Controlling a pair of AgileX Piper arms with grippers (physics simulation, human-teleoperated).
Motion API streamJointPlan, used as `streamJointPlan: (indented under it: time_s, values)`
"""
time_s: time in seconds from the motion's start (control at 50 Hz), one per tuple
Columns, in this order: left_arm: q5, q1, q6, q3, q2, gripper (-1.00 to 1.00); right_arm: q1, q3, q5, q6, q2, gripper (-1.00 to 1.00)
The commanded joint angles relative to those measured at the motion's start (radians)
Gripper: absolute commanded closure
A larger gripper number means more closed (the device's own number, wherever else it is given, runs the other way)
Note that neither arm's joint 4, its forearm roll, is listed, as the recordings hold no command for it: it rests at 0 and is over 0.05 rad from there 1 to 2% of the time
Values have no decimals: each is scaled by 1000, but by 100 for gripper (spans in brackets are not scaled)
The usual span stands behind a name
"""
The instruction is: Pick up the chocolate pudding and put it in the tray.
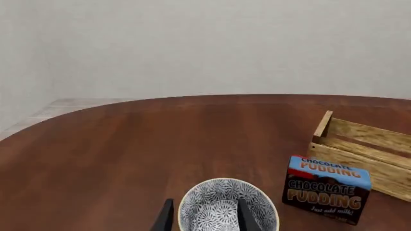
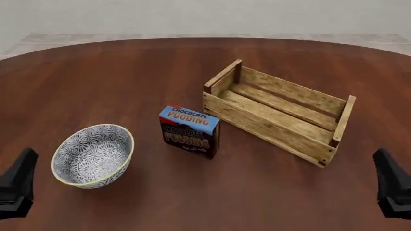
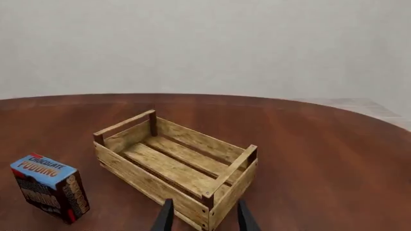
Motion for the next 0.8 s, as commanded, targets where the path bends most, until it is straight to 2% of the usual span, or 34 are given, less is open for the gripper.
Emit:
streamJointPlan:
  time_s: [0.02,0.38,0.6,0.62,0.8]
  values:
    - [-1,0,0,-3,5,-100,11,-1,6,2,-1,-100]
    - [-1,0,0,-3,5,-100,31,-3,8,32,-1,-100]
    - [-1,0,0,-3,5,-100,45,0,13,15,1,-100]
    - [-1,0,0,-3,5,-100,48,0,8,1,0,-100]
    - [-1,0,0,-3,5,-100,75,0,20,23,16,-100]
